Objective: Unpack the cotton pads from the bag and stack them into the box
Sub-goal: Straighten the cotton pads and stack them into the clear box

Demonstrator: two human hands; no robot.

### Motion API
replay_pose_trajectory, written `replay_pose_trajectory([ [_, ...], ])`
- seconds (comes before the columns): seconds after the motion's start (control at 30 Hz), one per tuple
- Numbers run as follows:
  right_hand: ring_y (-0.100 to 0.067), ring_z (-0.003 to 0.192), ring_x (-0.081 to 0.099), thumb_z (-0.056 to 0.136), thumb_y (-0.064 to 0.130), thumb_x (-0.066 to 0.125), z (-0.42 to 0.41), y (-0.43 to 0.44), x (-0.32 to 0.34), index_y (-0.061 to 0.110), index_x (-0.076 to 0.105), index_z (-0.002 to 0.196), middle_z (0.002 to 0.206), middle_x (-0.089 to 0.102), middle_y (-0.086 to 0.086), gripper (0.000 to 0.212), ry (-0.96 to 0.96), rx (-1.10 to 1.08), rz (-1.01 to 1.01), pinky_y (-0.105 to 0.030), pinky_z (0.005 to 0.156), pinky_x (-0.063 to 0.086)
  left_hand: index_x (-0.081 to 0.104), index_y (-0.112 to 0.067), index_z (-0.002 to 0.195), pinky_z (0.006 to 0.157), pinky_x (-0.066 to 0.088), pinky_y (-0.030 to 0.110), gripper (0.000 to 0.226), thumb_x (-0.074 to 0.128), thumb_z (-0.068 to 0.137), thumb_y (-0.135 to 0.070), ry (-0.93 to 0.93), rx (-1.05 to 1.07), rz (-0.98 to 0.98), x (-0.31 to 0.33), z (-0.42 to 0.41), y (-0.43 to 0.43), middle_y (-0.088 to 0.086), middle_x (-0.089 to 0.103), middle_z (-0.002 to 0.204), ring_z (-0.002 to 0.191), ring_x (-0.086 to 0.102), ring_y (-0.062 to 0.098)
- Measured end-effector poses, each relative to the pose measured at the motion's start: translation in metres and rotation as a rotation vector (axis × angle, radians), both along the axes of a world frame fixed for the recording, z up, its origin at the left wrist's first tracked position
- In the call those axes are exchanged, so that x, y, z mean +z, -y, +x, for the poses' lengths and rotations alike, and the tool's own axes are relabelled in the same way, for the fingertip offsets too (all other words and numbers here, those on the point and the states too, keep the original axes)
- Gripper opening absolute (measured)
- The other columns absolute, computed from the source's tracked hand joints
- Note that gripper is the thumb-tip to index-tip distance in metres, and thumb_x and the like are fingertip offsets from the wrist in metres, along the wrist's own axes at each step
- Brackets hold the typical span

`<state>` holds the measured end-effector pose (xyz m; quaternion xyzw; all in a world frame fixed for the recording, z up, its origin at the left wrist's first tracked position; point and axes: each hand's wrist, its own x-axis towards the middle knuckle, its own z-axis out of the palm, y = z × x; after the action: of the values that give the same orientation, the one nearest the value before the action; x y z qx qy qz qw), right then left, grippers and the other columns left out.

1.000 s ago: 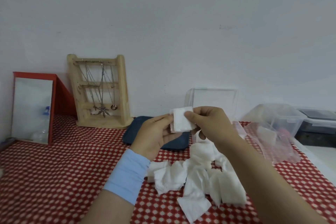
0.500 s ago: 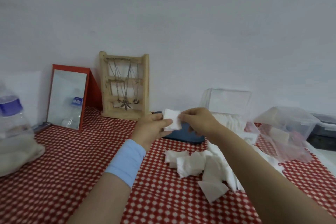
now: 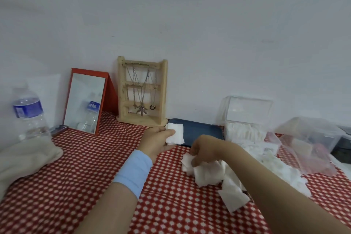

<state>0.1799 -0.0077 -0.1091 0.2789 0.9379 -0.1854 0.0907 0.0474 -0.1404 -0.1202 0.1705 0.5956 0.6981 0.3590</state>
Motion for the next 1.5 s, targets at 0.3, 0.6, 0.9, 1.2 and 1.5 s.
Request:
replay_pose_trajectory([
  [0.3,-0.021,0.090,0.069,0.090,0.014,0.073,0.036,-0.024,0.024,0.002,0.071,0.111,0.102,0.074,-0.014,0.025,-0.681,-0.254,-0.462,-0.030,0.073,0.058,0.071,-0.002,0.101,0.078,0.061,0.035,0.008,0.069,0.093,-0.005,-0.081,0.132,0.043,-0.001,0.008,-0.017,0.014,0.072,0.100,0.095,0.070,0.025],
  [0.6,-0.015,0.056,0.061,0.086,0.022,0.079,0.053,-0.024,0.034,-0.002,0.070,0.085,0.066,0.069,-0.003,0.025,-0.824,-0.374,-0.640,-0.027,0.053,0.049,0.073,-0.003,0.115,0.072,0.061,0.028,0.021,0.067,0.097,-0.013,0.054,-0.216,0.104,0.010,0.050,-0.048,0.015,0.077,0.110,0.102,0.074,0.026],
  [0.9,-0.020,0.052,0.057,0.084,0.015,0.080,0.057,-0.028,0.041,-0.002,0.073,0.092,0.068,0.069,-0.012,0.020,-0.798,-0.394,-0.475,-0.032,0.049,0.043,0.071,-0.003,0.114,0.071,0.063,0.030,0.024,0.060,0.101,-0.021,0.092,-0.277,0.109,0.019,0.055,-0.054,0.016,0.077,0.108,0.101,0.074,0.027],
  [1.2,-0.010,0.076,0.067,0.084,0.000,0.074,0.049,-0.023,0.041,0.022,0.073,0.094,0.084,0.070,0.005,0.024,-0.948,-0.319,-0.448,-0.017,0.060,0.053,0.066,-0.004,0.123,0.085,0.060,0.025,0.031,0.067,0.092,0.002,-0.074,-0.458,0.132,0.018,0.047,-0.045,0.009,0.076,0.116,0.109,0.073,0.019],
  [1.5,-0.015,0.072,0.069,0.086,0.007,0.077,0.047,-0.028,0.051,0.012,0.076,0.093,0.084,0.075,-0.004,0.009,-1.207,-0.406,-0.544,-0.031,0.068,0.055,0.070,-0.007,0.104,0.075,0.061,0.021,0.026,0.068,0.088,0.012,-0.043,-0.313,0.061,0.020,0.039,-0.046,0.009,0.075,0.106,0.102,0.071,0.021],
])
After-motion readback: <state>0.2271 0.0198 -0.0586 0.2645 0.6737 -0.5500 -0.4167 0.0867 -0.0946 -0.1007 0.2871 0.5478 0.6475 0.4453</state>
